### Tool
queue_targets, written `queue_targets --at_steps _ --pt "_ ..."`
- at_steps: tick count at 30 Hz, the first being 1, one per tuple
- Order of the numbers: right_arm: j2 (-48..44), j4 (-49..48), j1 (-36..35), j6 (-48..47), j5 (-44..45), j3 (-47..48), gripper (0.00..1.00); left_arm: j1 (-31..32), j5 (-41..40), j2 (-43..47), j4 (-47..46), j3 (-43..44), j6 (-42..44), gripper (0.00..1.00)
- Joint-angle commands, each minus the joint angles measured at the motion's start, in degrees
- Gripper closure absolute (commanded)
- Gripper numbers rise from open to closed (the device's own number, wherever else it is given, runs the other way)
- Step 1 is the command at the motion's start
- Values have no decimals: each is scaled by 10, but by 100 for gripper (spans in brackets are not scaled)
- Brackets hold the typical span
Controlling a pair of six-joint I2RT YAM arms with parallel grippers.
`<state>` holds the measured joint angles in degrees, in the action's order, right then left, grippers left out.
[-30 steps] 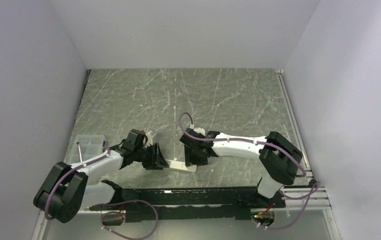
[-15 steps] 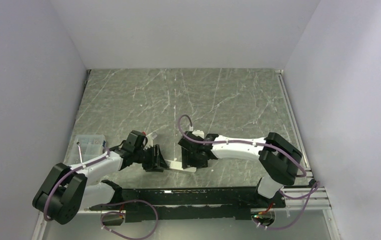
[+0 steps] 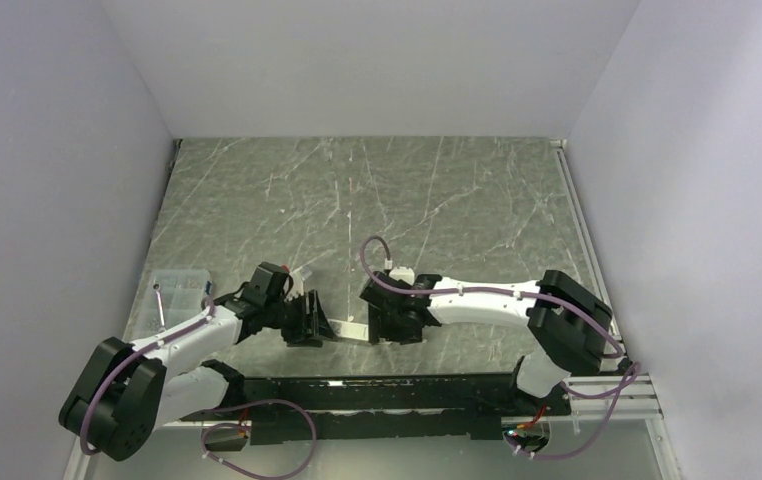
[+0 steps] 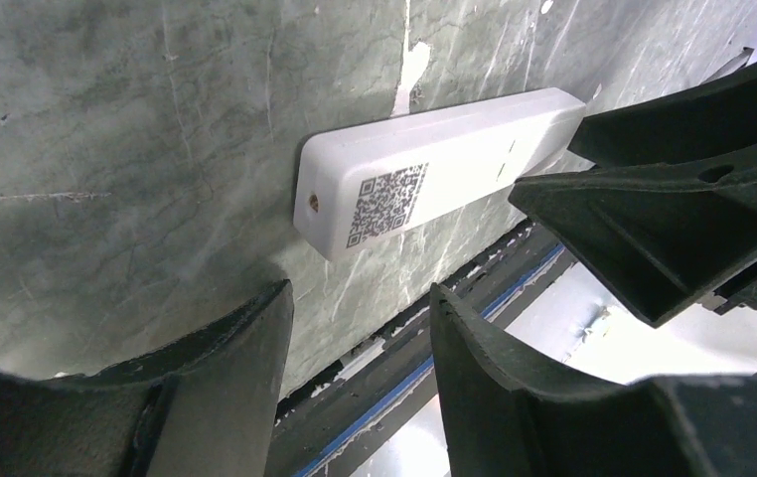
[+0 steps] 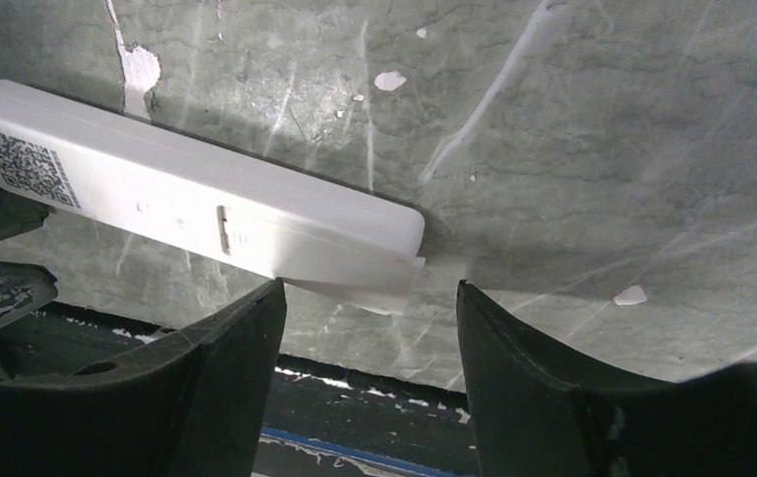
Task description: Load the batteries into the remote control
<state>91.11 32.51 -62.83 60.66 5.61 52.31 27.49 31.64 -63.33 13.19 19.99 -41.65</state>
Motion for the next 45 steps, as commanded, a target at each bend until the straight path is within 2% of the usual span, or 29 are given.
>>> queue_targets --at_steps 1,12,24,36,45 --pt "-23 24 -2 8 24 -4 34 3 -4 6 7 19 -2 42" --pt "-70 17 -3 9 36 -8 34 3 -45 12 32 47 8 41" --pt "-73 1 -2 11 37 -25 36 2 -108 -54 36 91 55 60" --pt "-44 -10 2 20 39 -7 41 9 -94 -68 14 78 64 69" --pt "-30 -13 8 34 56 1 47 16 -82 -44 23 68 56 70"
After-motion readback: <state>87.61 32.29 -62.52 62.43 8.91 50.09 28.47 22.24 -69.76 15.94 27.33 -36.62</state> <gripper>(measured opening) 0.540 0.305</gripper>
